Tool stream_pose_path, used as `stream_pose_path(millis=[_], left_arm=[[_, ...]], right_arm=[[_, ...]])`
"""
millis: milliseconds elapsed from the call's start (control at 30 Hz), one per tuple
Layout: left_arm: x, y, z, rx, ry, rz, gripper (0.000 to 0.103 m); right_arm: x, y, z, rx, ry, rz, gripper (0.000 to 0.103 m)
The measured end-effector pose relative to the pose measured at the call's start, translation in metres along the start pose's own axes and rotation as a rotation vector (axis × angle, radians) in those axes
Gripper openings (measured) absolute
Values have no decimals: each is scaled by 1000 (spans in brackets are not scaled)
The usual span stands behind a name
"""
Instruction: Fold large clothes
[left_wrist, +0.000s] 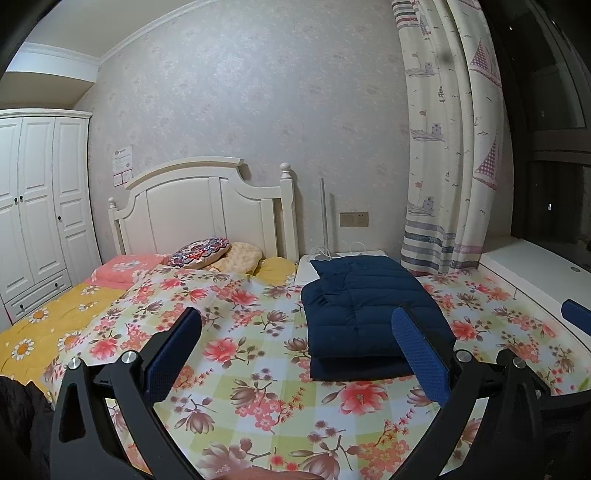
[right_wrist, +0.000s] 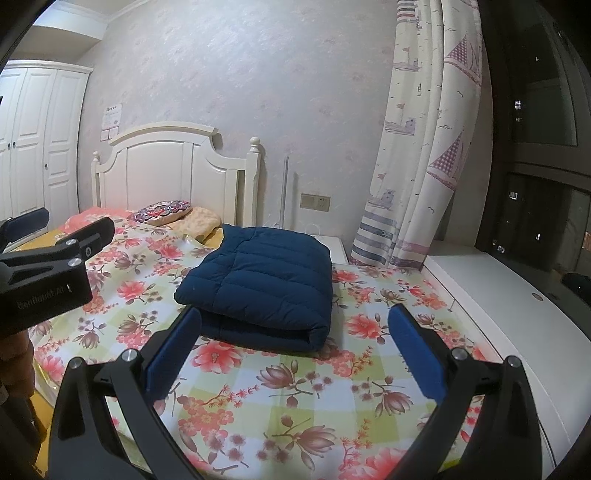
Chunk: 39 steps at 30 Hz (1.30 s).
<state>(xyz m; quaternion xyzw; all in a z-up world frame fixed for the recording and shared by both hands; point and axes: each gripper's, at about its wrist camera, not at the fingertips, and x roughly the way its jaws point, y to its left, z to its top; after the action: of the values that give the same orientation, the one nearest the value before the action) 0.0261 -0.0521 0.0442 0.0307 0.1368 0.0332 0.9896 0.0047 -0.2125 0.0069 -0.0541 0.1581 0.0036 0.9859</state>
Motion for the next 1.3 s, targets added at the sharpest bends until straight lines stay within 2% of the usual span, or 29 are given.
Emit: stream_pose_path(millis=[733,933,1133,1200,1300], left_arm=[[-12,6,5,4,-40,-3,99],[-8,6,2,6,-24,-11,99],[35,2,-13,23,81,-111,99],[69,8,-18,46,162,-109,99],[140,55,-19,-2,287,-54,99]], right_arm=[[-9,4,10,-24,-19,4,100],[-7,3,9,-22,-7,13,100],[28,0,-5,-23,73,46,100],[49,-9,-9,-33,101,46,100],[92,-60,-7,7,157,-28,100]])
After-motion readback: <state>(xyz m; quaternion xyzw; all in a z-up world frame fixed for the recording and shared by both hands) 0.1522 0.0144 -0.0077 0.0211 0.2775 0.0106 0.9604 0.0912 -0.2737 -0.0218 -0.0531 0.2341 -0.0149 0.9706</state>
